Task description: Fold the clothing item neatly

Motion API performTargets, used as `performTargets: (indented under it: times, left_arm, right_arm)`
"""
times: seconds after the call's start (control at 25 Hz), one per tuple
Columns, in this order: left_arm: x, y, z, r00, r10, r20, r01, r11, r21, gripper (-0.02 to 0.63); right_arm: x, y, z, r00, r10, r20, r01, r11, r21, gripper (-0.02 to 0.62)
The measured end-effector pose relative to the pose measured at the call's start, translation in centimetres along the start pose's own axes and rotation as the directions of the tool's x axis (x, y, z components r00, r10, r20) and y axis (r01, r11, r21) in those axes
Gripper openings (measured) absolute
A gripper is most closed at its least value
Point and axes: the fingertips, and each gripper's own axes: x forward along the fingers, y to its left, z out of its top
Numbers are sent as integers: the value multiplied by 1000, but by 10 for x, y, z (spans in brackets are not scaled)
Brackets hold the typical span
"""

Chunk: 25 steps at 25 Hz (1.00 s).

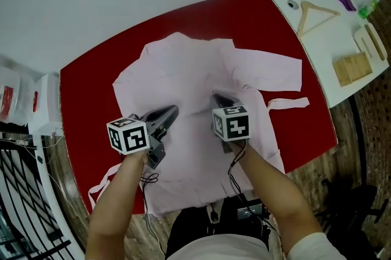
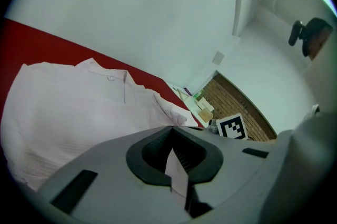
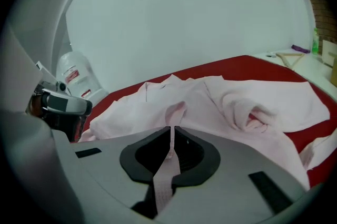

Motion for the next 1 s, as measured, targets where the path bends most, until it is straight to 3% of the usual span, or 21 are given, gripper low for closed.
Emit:
performTargets:
  times: [0.16, 0.36, 0.48, 0.6, 0.72, 1.0]
  left_arm:
    - [11, -23, 3, 997, -62, -38, 65, 993, 98, 6]
    - [33, -64, -1, 993, -99, -57, 108, 974, 200, 8]
    - [52, -92, -9, 991, -105, -77, 122, 958, 261, 12]
    - [79, -114, -16, 992, -97, -86, 120, 938, 325, 68]
    - [111, -128, -22, 995, -70, -74, 93, 925, 368, 84]
    - [196, -166, -28, 995, -32, -97, 75, 874, 480, 86]
  right_arm:
    - [-32, -28, 12, 997, -66, 42, 68, 997, -47, 32]
    - [-75, -81, 7, 991, -130, 10, 131, 990, -48, 34]
    - [-103, -117, 8, 988, -154, 2, 153, 982, -110, 34]
    - [-124, -154, 9, 984, -180, -20, 170, 956, -237, 35]
    - [-135, -190, 10, 981, -187, -53, 157, 923, -352, 37]
    - [-140, -271, 28, 981, -180, -72, 140, 913, -384, 55]
